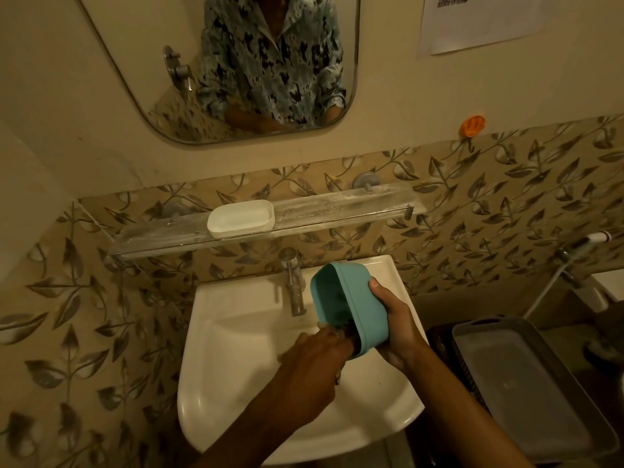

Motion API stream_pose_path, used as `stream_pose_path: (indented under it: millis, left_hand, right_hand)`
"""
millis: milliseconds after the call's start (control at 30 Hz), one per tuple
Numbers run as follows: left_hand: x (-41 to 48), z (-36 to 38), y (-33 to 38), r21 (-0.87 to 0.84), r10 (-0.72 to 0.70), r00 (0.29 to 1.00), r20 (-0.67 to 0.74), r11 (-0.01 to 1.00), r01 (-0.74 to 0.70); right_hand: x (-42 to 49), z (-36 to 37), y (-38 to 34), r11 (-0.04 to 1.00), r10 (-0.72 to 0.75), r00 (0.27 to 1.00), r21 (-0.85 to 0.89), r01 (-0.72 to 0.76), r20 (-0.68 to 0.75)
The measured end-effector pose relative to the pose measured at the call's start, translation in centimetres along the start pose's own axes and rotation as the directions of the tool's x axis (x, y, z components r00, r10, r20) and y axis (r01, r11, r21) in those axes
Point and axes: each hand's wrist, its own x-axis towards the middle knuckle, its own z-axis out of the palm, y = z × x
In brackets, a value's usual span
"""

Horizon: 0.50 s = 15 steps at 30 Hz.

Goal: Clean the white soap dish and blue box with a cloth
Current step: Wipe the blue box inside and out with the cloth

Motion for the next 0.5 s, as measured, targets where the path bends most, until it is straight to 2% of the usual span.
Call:
stream_pose_path:
  millis: [67,133,200,300,433,467,500]
  left_hand:
    - [0.1,0.2,0.8,0.041,0.006,0.998,-0.057,0.999,-0.004]
    - [0.3,0.6,1.5,-0.136,-0.099,0.993,-0.063,0.987,0.090]
    - [0.2,0.8,1.8,-0.403,-0.151,0.987,-0.047,0.907,0.120]
    - [0.0,0.1,2.7,-0.654,-0.091,0.994,-0.064,0.756,0.027]
    - [0.2,-1.2,2.2,-0.868,-0.139,0.989,0.049,0.485,0.111]
    - [0.3,-1.1,2.0,-0.880,-0.142,0.989,0.051,0.462,0.112]
    - [0.2,-0.9,2.0,-0.860,-0.135,0.990,0.033,0.500,0.097]
  right_hand:
    - [0.0,-0.2,0.0,1.000,0.007,1.000,0.011,-0.007,-0.017]
    - [-0.1,-0.2,-0.1,1.000,0.002,1.000,0.015,-0.002,-0.008]
    - [-0.3,-0.3,-0.1,0.999,-0.024,1.000,0.025,0.023,0.018]
    - [-0.5,0.3,-0.2,0.991,-0.130,0.989,-0.001,0.131,0.066]
    - [-0.3,0.7,-0.1,0.951,-0.293,0.955,-0.089,0.296,0.049]
    - [-0.2,0.7,0.0,0.941,-0.320,0.947,-0.102,0.322,0.036]
    - [-0.2,0.7,0.1,0.934,-0.340,0.940,-0.111,0.341,0.023]
